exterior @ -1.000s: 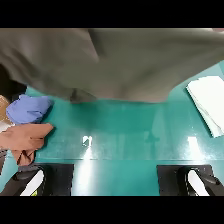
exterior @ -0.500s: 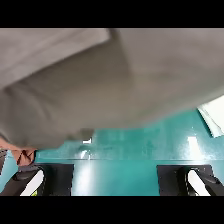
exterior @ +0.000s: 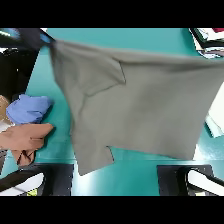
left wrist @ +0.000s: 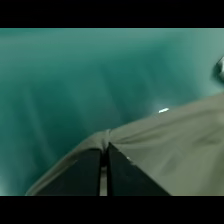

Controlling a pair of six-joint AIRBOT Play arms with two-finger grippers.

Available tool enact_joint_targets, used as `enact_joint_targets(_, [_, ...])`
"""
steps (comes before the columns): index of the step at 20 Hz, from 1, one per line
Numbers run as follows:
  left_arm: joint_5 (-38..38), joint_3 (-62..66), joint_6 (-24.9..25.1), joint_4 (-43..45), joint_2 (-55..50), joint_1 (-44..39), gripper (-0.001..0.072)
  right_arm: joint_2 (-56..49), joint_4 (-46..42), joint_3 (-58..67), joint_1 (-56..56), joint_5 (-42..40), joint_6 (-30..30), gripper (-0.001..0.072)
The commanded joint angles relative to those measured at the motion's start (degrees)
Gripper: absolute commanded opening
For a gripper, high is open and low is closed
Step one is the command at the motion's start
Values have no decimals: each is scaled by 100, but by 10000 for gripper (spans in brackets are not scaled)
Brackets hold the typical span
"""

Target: Fold the shirts.

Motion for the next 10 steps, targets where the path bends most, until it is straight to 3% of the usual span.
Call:
enact_joint_targets(1, [590,-151,-236,857,-1451,-332,29,-1110,61,-577,7,-153,2,13])
enact_joint_targets(5, [1786,114,-476,619,-2518,-94,29,-2450,131,192,37,-804,4,13])
enact_joint_targets(10, [2337,376,-459,647,-2719,-59,30,-3088,195,1360,334,-791,2,13])
